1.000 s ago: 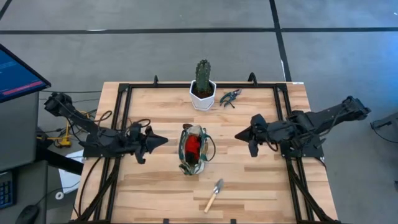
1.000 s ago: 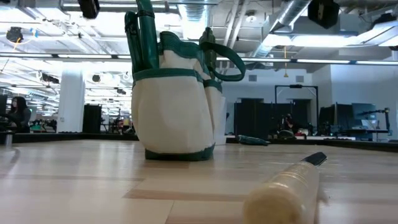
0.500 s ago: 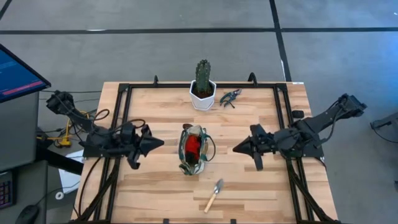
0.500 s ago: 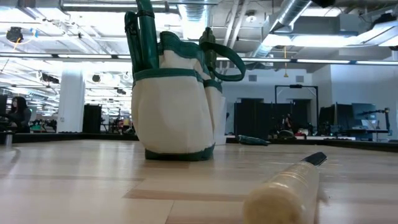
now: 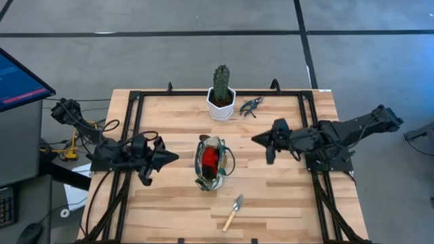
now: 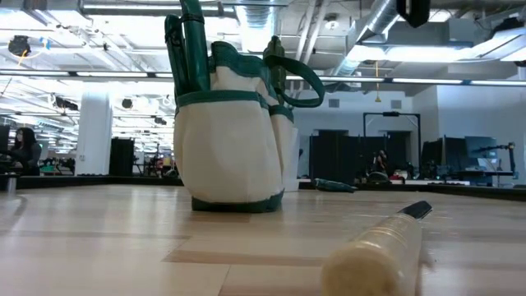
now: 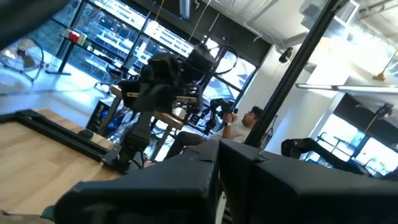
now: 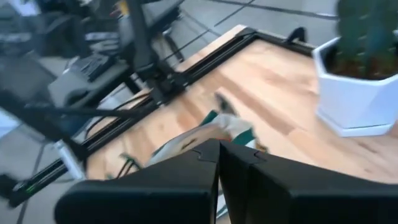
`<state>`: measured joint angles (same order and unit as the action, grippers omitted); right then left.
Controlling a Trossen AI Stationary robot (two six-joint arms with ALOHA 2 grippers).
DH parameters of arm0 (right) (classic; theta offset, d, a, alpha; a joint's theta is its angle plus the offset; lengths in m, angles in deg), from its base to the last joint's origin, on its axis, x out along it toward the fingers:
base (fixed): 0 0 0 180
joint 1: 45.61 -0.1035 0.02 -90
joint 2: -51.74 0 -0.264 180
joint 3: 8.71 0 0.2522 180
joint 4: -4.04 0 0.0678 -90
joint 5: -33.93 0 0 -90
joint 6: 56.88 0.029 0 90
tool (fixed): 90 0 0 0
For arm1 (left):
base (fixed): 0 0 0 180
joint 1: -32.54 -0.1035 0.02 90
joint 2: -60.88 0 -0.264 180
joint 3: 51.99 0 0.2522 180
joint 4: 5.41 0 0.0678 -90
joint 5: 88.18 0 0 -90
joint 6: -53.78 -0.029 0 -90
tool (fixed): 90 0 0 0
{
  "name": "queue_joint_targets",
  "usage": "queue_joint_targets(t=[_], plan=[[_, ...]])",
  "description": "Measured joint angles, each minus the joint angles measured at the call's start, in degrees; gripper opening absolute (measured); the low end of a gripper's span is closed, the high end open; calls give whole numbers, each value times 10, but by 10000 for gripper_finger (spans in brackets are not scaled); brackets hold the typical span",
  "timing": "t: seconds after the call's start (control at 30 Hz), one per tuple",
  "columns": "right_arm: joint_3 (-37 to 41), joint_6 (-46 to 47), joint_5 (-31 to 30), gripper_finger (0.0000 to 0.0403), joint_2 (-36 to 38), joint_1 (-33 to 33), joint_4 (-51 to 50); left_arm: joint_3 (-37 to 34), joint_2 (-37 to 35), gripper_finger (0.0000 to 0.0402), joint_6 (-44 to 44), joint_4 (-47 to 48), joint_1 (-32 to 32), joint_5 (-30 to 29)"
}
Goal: Pick & Place Garden tools in Gardening bag
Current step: Put the green shear scissors into the gardening bag
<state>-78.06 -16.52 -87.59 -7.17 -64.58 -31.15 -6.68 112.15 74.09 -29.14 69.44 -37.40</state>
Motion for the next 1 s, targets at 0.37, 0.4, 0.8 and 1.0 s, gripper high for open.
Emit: queue_joint_targets(t=[0.37, 0.4, 0.8, 1.0], plan=[[-1, -145, 118, 0, -5, 118, 3, 0, -13, 1, -70, 1, 0, -3], [-2, -155, 124, 0, -6, 129, -1, 0, -15, 1, -73, 1, 0, -3], [-159, -368, 224, 0, -116, 295, -204, 0, -51, 1, -97, 26, -40, -4], [-197, -521, 393, 0, -200, 412, -240, 0, -67, 1, -143, 28, -85, -4]])
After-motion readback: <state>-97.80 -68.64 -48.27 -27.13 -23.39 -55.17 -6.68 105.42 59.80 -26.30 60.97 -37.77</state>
